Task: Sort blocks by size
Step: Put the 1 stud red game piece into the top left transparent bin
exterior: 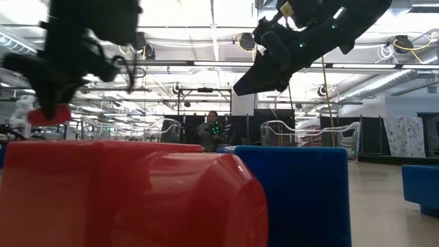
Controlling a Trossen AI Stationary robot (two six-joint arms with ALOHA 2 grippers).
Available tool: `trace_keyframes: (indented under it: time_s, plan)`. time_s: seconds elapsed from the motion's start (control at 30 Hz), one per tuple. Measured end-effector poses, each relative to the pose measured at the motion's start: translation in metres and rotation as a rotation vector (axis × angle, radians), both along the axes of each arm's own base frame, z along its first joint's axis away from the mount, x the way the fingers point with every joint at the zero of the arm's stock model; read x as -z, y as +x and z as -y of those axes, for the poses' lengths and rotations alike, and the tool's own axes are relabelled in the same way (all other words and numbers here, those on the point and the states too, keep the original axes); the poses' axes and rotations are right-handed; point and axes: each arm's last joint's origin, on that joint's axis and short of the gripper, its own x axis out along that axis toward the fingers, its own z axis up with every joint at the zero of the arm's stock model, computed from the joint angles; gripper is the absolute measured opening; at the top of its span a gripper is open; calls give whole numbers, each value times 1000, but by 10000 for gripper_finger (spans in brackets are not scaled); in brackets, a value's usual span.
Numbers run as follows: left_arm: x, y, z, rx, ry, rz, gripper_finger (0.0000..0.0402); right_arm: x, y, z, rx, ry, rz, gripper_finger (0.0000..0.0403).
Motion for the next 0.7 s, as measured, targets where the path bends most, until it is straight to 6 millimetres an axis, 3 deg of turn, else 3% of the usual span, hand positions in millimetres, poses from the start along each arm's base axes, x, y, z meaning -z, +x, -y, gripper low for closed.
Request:
trace_keyframes:
  time_s: [0.17, 0.5, 0.7]
  plan:
    - [-10, 9, -37, -42, 21, 21, 154, 0, 0, 0, 0, 0, -1, 141]
    - [-51, 23, -111, -64, 134, 160, 153, 0, 0, 0, -3, -6, -3, 141]
    - [-53, 17, -152, -122, 169, 231, 153, 0, 0, 0, -3, -6, -4, 141]
